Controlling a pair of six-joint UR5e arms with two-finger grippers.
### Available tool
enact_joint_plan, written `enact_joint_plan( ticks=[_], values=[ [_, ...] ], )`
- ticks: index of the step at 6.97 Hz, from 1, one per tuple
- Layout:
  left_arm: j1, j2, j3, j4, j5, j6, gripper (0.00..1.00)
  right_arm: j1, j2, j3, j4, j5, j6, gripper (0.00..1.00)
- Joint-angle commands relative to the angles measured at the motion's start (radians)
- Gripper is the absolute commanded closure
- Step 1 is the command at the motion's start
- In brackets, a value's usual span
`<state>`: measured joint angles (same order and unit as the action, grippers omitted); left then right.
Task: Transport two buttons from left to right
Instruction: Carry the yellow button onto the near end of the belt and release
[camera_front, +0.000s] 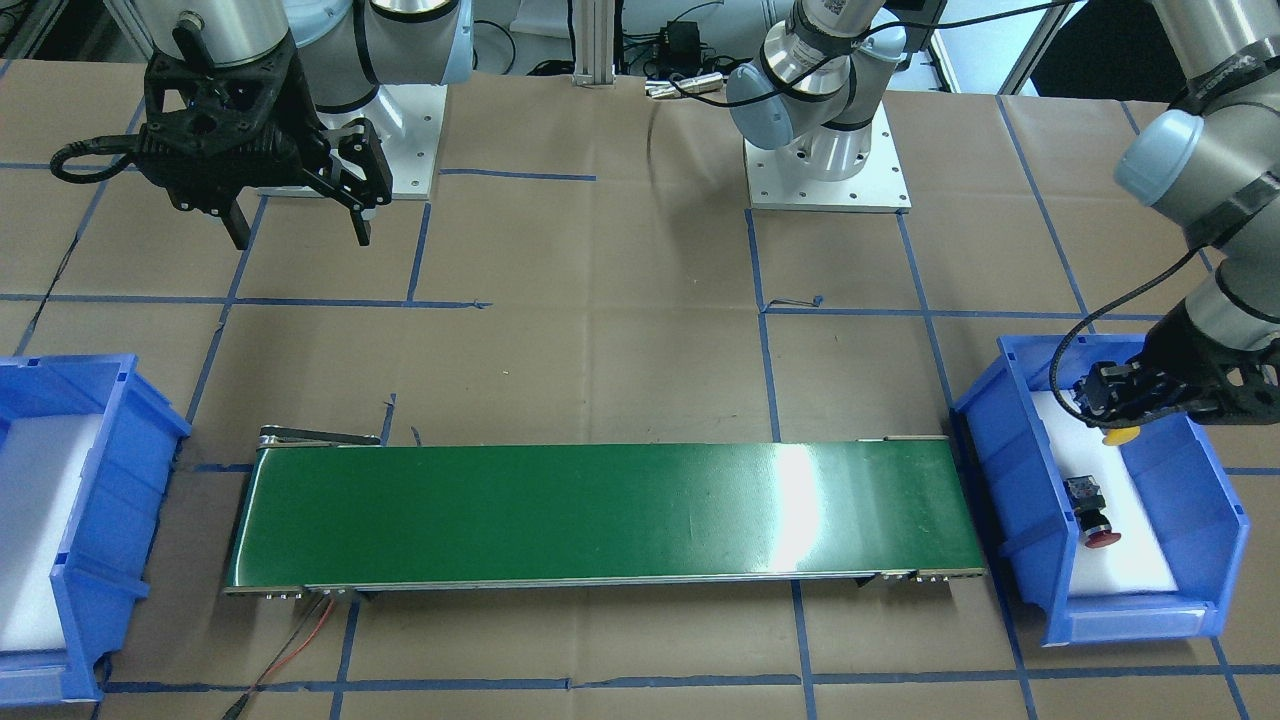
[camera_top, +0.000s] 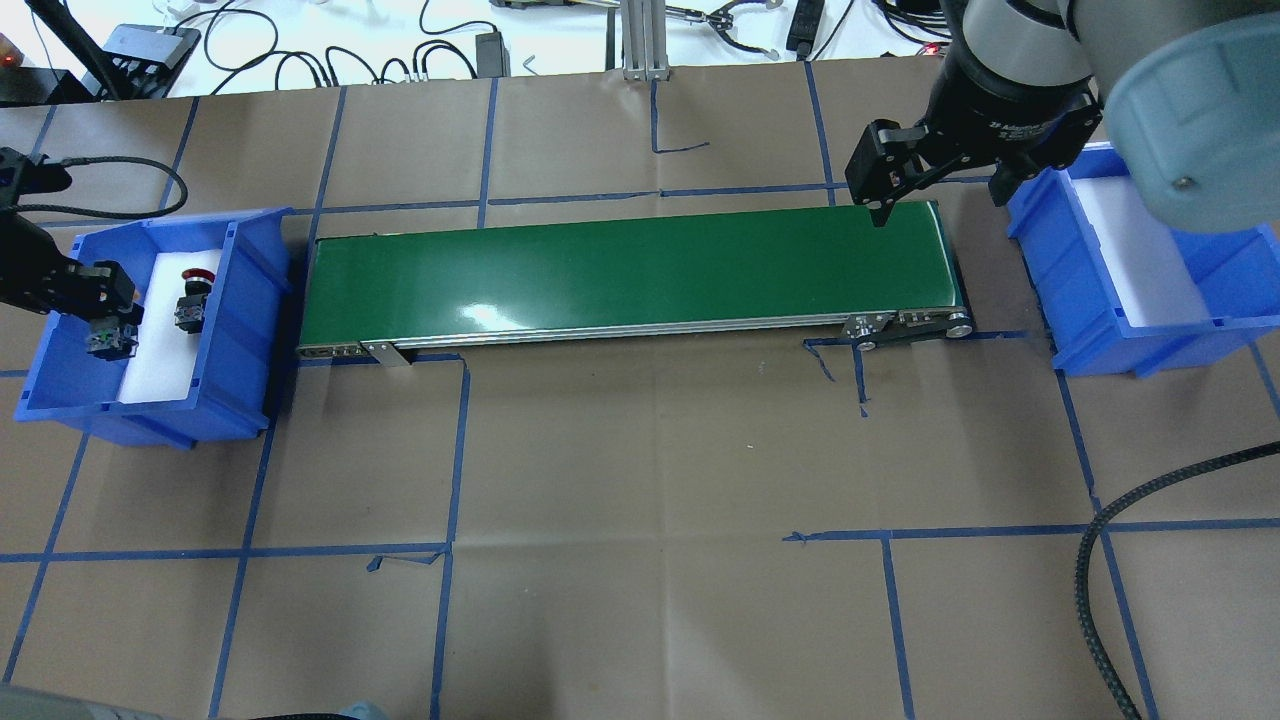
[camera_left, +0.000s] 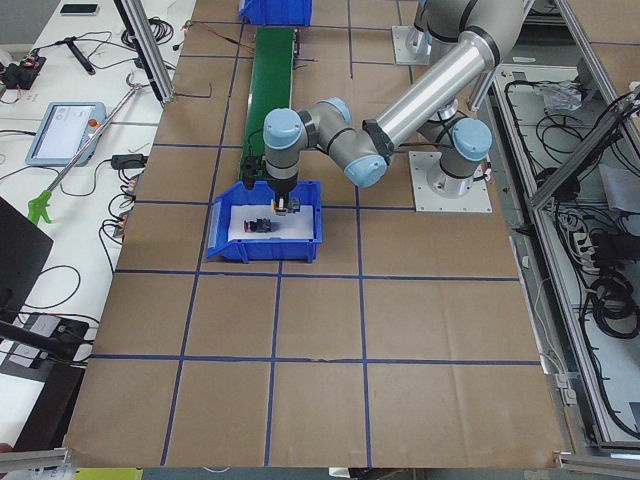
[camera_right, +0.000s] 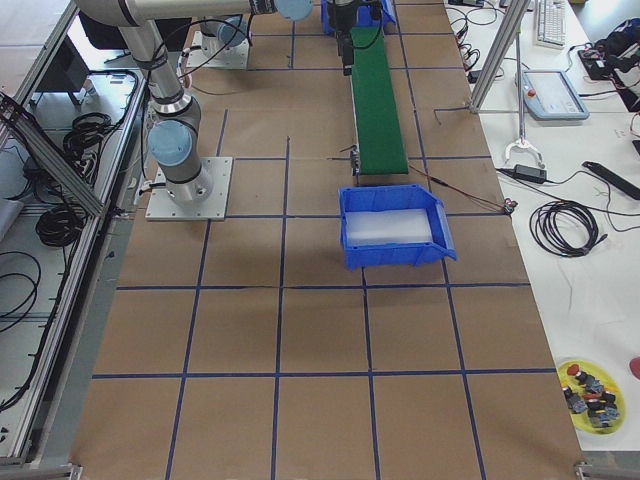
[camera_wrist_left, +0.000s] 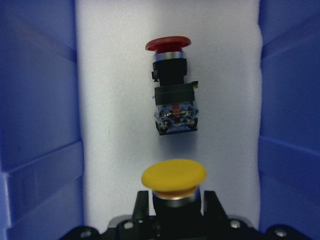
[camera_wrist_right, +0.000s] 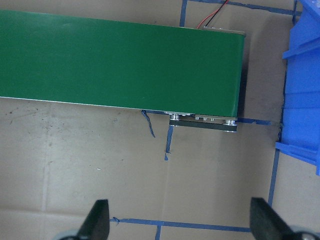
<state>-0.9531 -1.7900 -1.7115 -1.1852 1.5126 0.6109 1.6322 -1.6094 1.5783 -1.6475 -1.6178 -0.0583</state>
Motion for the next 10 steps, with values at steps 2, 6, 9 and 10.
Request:
enact_joint_plan(
  ticks=[2, 6, 9, 10],
  values=[
    [-0.117, -0.008, 0.182, -0.183, 0.003, -0.066, 1.0, 0.0, -0.001, -0.001, 0.0, 0.001, 0.0, 0.0],
    [-0.382, -0.02, 0.169, -0.137, 0.07, -0.238, 1.0, -0.002, -0.001, -0.001, 0.0, 0.001, 0.002, 0.0],
    [-0.496, -0.149, 0.142, -0.018, 0.072, -0.303, 1.0, 0.0, -0.001, -0.001, 0.0, 0.001, 0.002, 0.0],
    [-0.516, -0.179, 0.115, 0.046, 0.072, -0.337, 1.0, 0.0, -0.001, -0.001, 0.0, 0.001, 0.002, 0.0]
  ],
)
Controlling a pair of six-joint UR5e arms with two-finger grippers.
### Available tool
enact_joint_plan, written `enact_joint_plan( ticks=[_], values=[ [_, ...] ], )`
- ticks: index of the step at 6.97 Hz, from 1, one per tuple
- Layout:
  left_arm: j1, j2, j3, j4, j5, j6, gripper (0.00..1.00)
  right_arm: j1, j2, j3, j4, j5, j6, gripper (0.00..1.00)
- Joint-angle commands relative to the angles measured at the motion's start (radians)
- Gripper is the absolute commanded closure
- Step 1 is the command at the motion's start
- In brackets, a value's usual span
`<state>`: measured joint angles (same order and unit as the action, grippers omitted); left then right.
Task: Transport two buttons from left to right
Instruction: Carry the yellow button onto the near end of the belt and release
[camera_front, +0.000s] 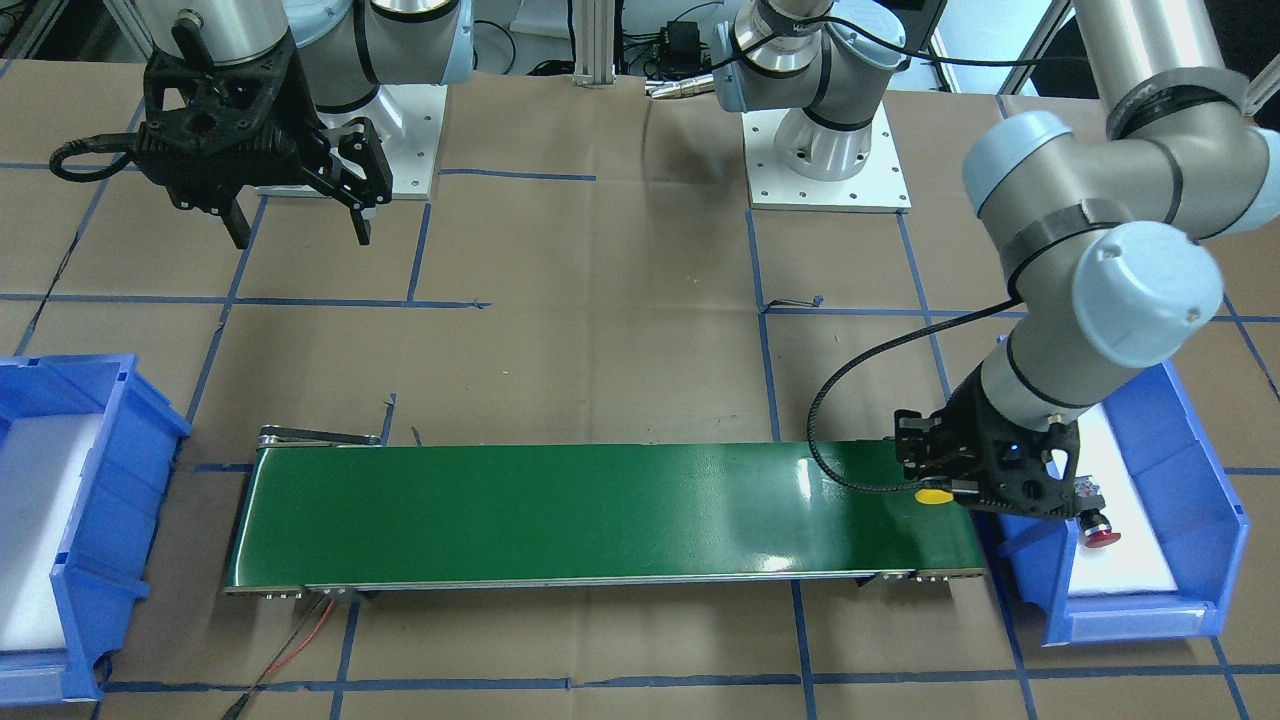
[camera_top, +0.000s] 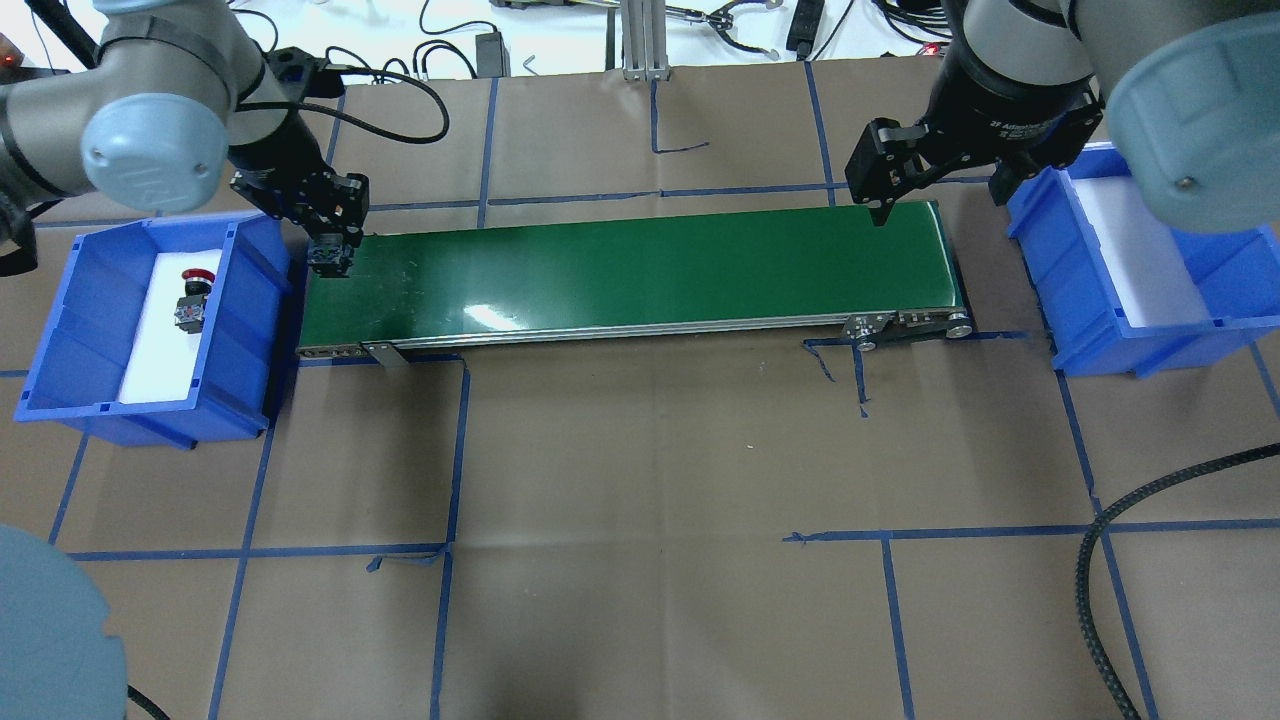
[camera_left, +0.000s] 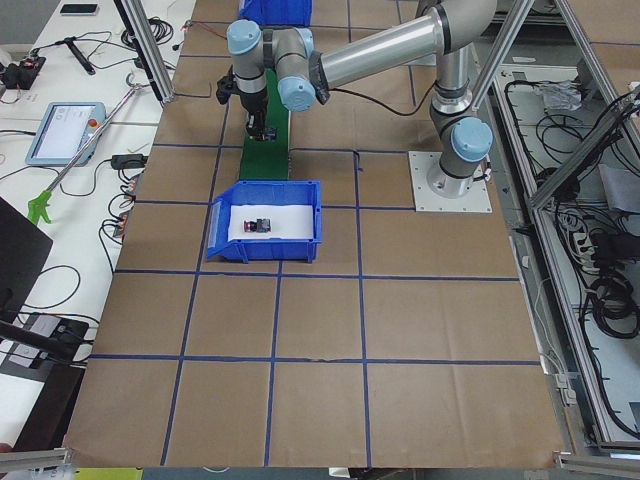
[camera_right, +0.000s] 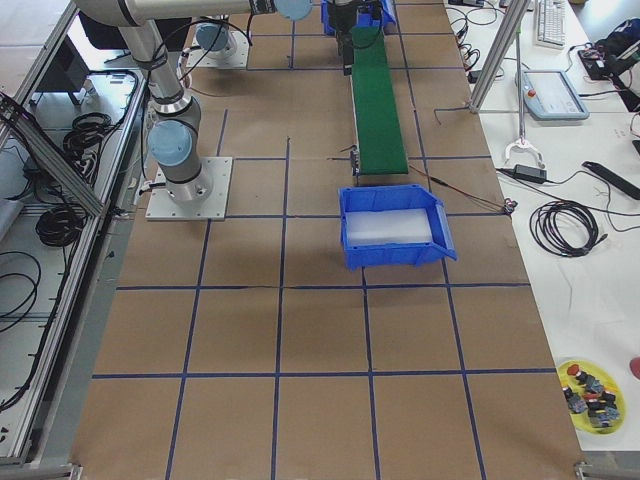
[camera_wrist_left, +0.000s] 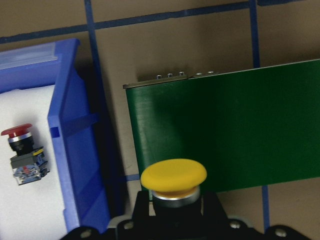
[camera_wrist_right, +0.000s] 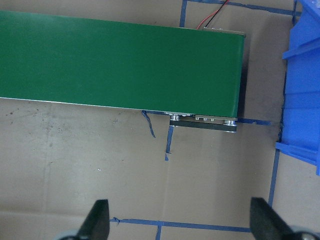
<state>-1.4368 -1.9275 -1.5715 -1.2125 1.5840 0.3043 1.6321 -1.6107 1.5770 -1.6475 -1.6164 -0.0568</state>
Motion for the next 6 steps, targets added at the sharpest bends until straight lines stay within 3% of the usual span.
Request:
enact_joint_plan(
  ticks=[1, 4, 5, 6],
  values=[
    [-0.036, -0.068, -0.054, 0.152, 0.001, -0.042, 1.0, 0.0, 0.002, 0.0, 0.0, 0.0, 0.0, 0.0],
    [-0.036, -0.085, -0.096, 0.215, 0.002, -0.05, 0.93, 0.0, 0.002, 0.0, 0.0, 0.0, 0.0, 0.0],
    [-0.037, -0.071, -0.093, 0.214, 0.004, -0.059, 0.8, 0.0, 0.002, 0.0, 0.0, 0.001, 0.0, 0.0],
    [-0.036, -0.068, -0.093, 0.214, 0.002, -0.07, 0.13, 0.0, 0.002, 0.0, 0.0, 0.0, 0.0, 0.0]
  ],
)
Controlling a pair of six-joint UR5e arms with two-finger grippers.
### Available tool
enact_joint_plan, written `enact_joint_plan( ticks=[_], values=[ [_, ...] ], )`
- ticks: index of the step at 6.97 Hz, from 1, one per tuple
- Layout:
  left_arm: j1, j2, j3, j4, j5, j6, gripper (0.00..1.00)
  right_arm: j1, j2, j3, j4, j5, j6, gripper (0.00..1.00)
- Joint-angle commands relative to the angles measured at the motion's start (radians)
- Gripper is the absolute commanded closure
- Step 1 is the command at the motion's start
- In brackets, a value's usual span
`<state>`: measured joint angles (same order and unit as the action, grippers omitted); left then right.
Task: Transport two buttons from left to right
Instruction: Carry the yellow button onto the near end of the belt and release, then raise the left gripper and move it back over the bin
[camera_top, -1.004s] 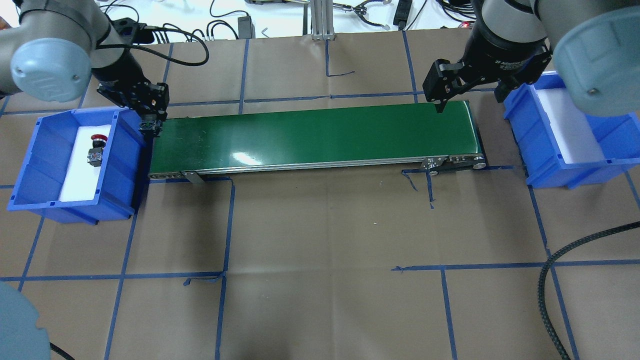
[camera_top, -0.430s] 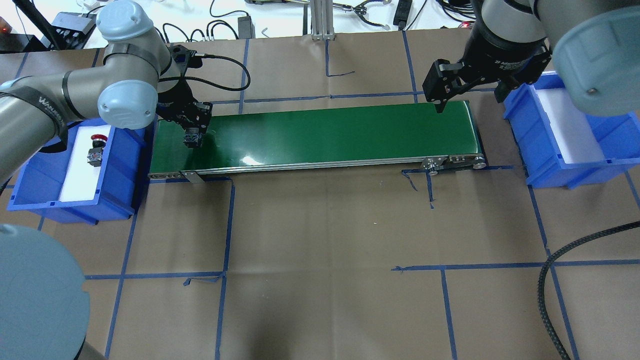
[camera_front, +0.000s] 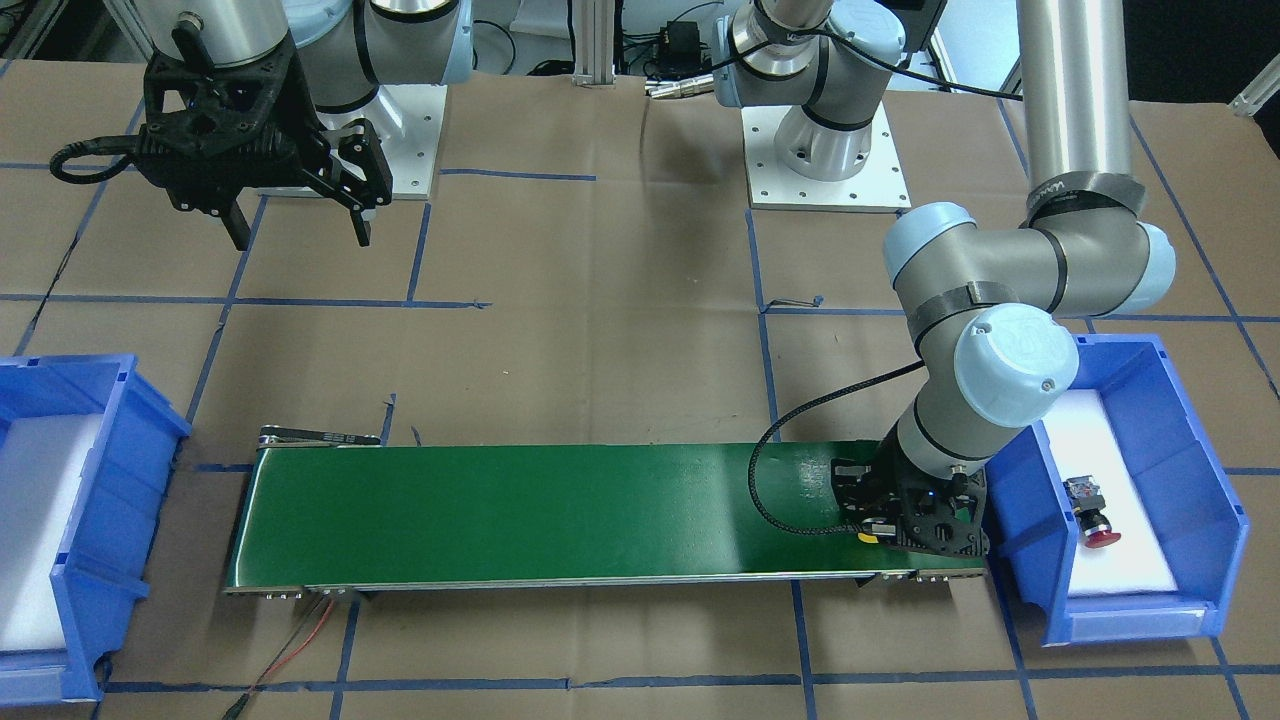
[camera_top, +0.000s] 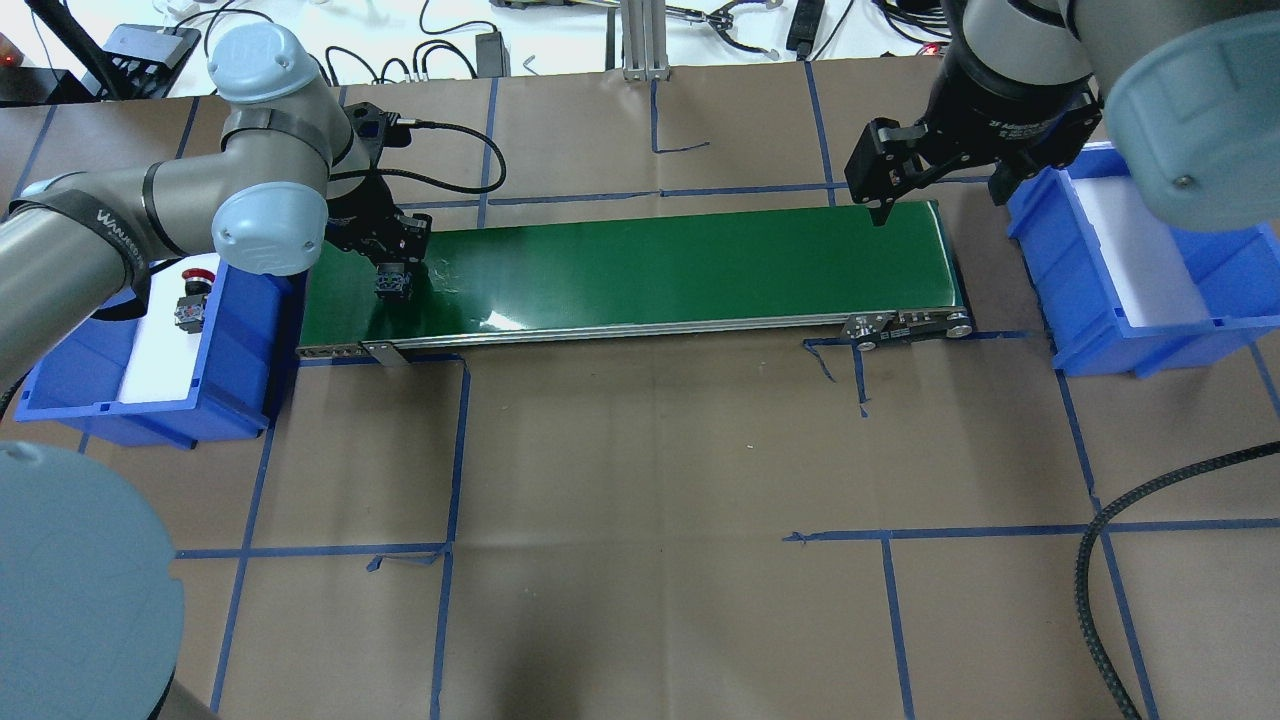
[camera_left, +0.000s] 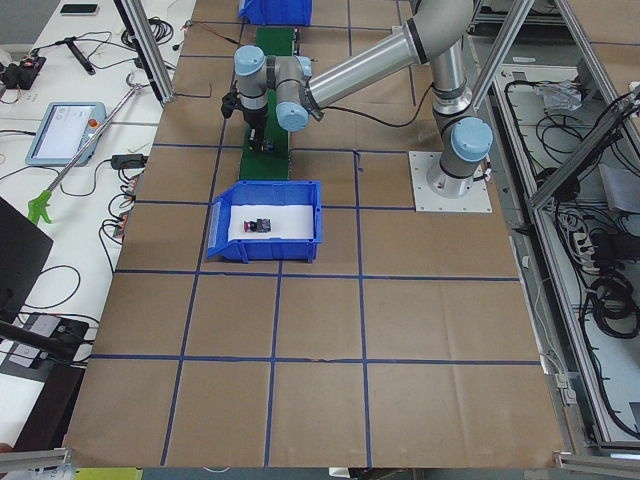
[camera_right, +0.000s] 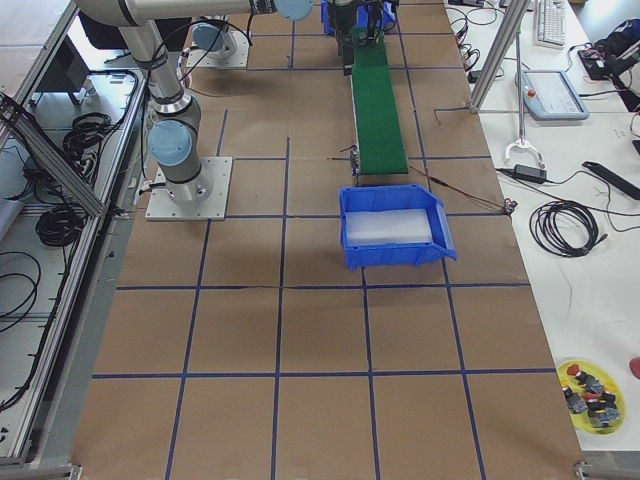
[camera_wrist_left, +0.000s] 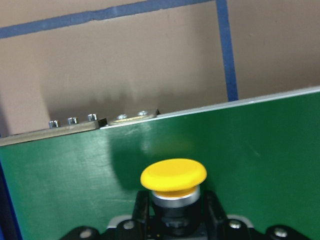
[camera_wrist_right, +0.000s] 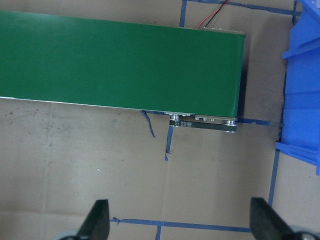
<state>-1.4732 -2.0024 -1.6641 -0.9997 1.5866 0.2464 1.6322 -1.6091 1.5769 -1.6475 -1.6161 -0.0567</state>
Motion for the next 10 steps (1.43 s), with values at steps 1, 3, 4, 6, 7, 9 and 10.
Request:
enact_joint_plan(
  ticks=[1, 3, 4, 6, 7, 9, 10],
  values=[
    [0.001, 0.01, 0.004, -0.005, 0.001, -0.013, 0.0, 0.0, 0.0, 0.0, 0.0, -0.001, 0.0, 0.0],
    [0.007, 0.063, 0.081, -0.109, 0.001, -0.013, 0.0, 0.0, 0.0, 0.002, 0.0, -0.001, 0.0, 0.0],
    [0.008, 0.107, 0.154, -0.255, 0.001, -0.013, 0.0, 0.0, 0.0, 0.002, 0.0, -0.001, 0.0, 0.0],
    [0.016, 0.108, 0.285, -0.402, 0.001, -0.01, 0.0, 0.0, 0.0, 0.0, 0.0, -0.001, 0.0, 0.0],
    [0.052, 0.1, 0.299, -0.402, -0.002, 0.005, 0.0, 0.0, 0.0, 0.0, 0.0, 0.001, 0.0, 0.0],
    [0.183, 0.061, 0.313, -0.399, -0.005, 0.097, 0.0, -0.002, -0.002, 0.0, 0.0, -0.001, 0.0, 0.0],
    [0.229, 0.03, 0.34, -0.398, -0.005, 0.162, 0.0, 0.0, -0.002, 0.0, 0.0, -0.001, 0.0, 0.0]
  ],
)
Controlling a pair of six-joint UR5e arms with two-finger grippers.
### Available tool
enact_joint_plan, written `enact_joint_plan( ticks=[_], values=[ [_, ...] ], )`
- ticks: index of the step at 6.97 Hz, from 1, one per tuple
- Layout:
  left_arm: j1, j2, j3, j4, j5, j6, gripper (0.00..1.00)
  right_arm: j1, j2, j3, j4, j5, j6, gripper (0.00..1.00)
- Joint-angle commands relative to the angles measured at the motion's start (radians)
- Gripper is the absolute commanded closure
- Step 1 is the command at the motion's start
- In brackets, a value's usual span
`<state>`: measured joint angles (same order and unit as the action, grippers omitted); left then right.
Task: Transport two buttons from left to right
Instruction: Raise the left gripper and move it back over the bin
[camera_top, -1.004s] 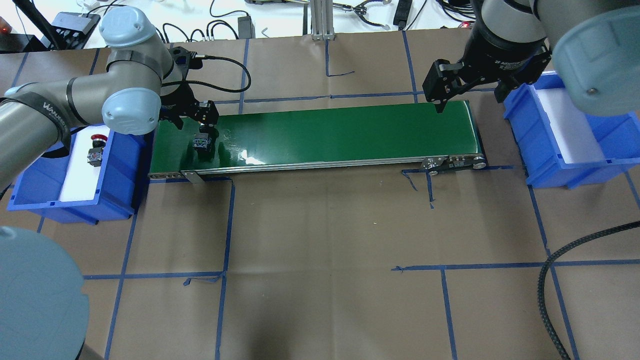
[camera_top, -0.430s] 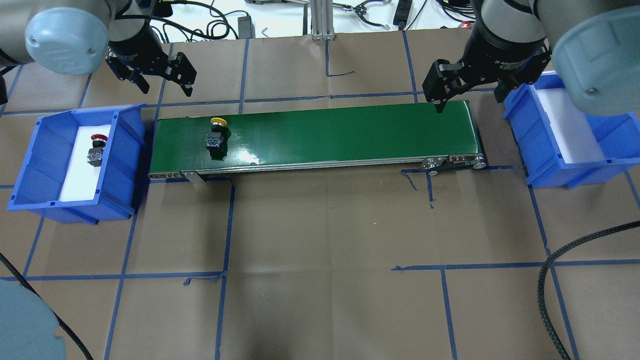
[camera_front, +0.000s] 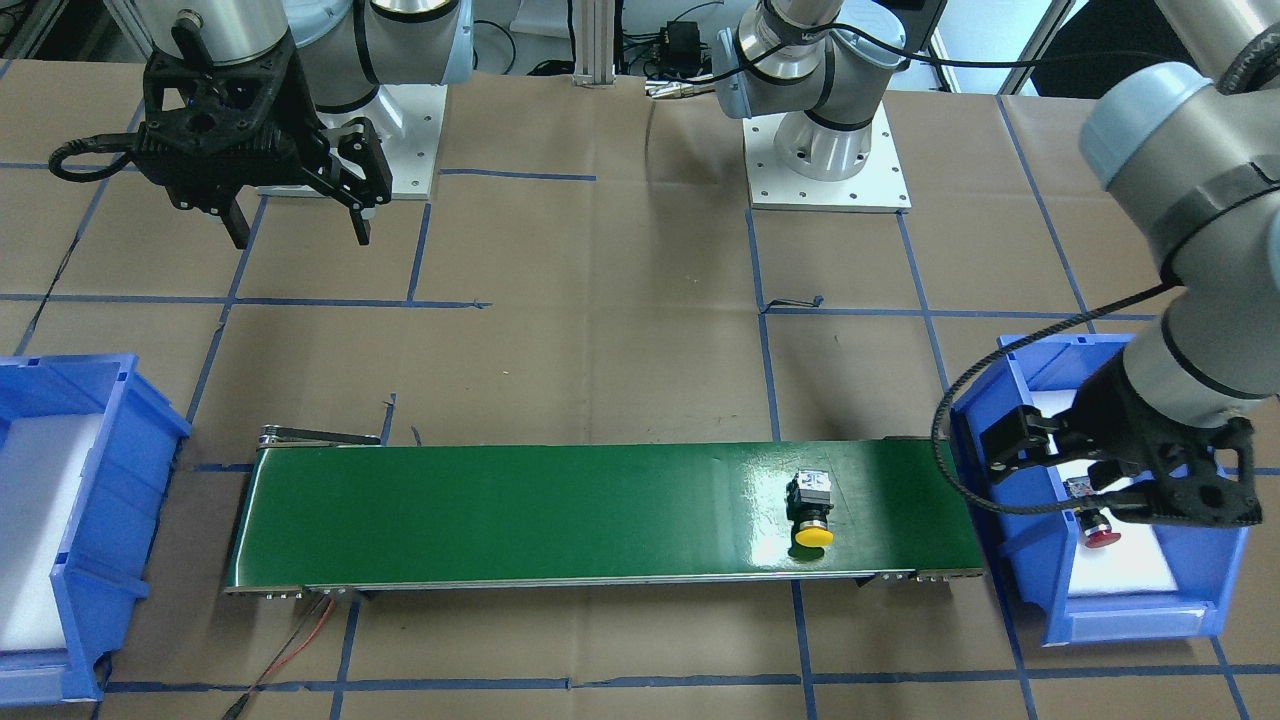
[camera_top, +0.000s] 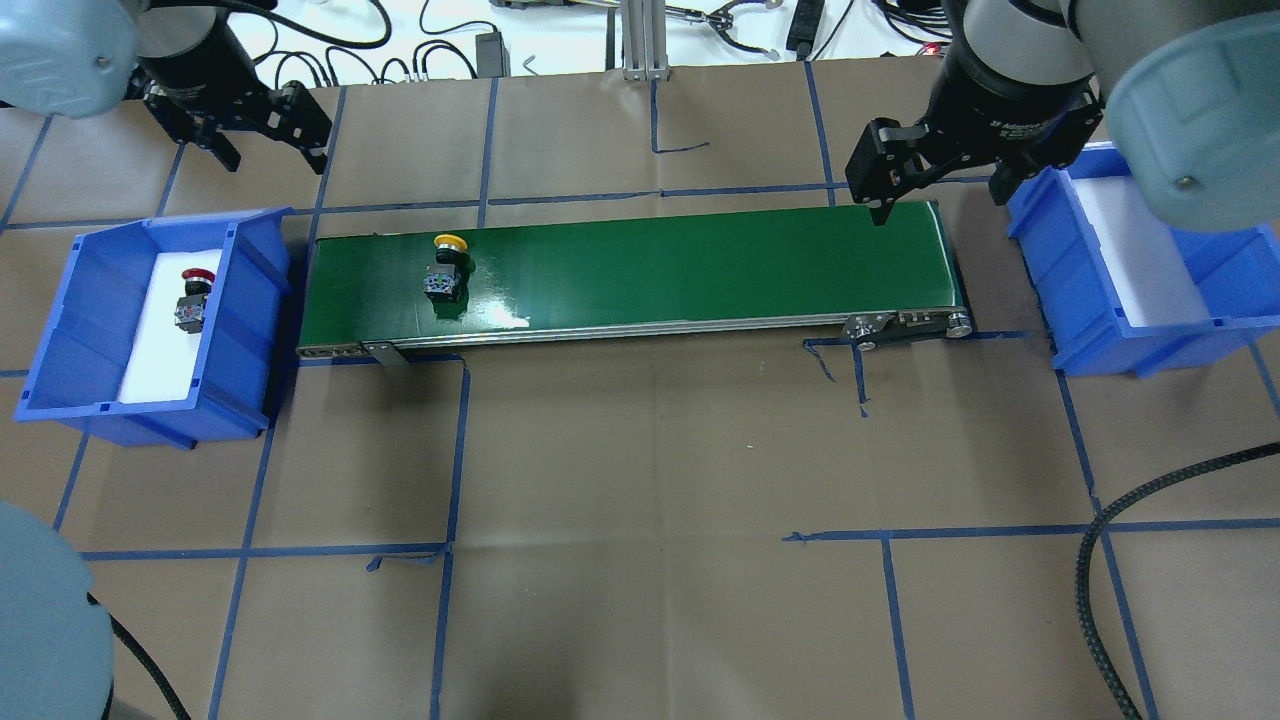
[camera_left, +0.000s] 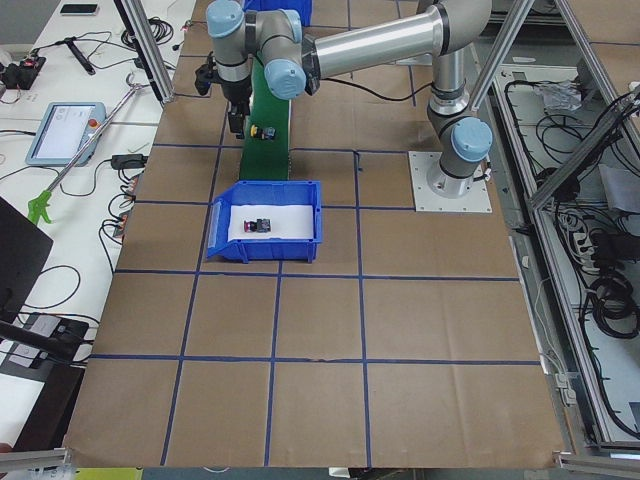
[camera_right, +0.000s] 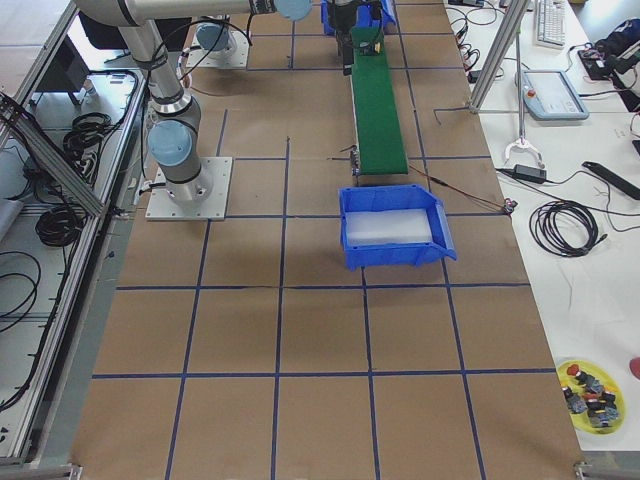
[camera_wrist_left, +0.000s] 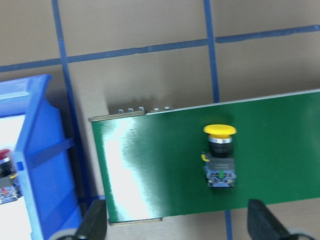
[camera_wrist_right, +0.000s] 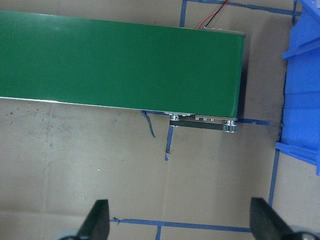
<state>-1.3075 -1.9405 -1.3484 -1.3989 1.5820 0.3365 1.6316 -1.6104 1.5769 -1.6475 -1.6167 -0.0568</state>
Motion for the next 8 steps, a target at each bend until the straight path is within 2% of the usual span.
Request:
enact_joint_plan(
  ticks=[1, 2, 4, 6, 8],
  values=[
    [0.106, -0.06, 0.069, -0.003, 0.0, 0.15, 0.0, 0.001, 0.001, 0.0, 0.0, -0.002, -0.002, 0.0],
    [0.15, -0.087, 0.098, -0.003, 0.0, 0.224, 0.0, 0.001, 0.001, 0.0, 0.0, -0.002, 0.0, 0.0],
    [0.246, -0.113, 0.094, 0.001, 0.0, 0.301, 0.0, 0.001, 0.0, 0.0, 0.0, 0.0, 0.0, 0.0],
    [0.248, -0.11, 0.066, 0.003, -0.007, 0.292, 0.0, 0.001, 0.0, 0.0, 0.0, 0.0, 0.0, 0.0],
    [0.244, -0.094, -0.029, 0.09, -0.008, 0.263, 0.01, 0.001, 0.0, 0.0, 0.0, 0.0, 0.0, 0.0]
  ],
)
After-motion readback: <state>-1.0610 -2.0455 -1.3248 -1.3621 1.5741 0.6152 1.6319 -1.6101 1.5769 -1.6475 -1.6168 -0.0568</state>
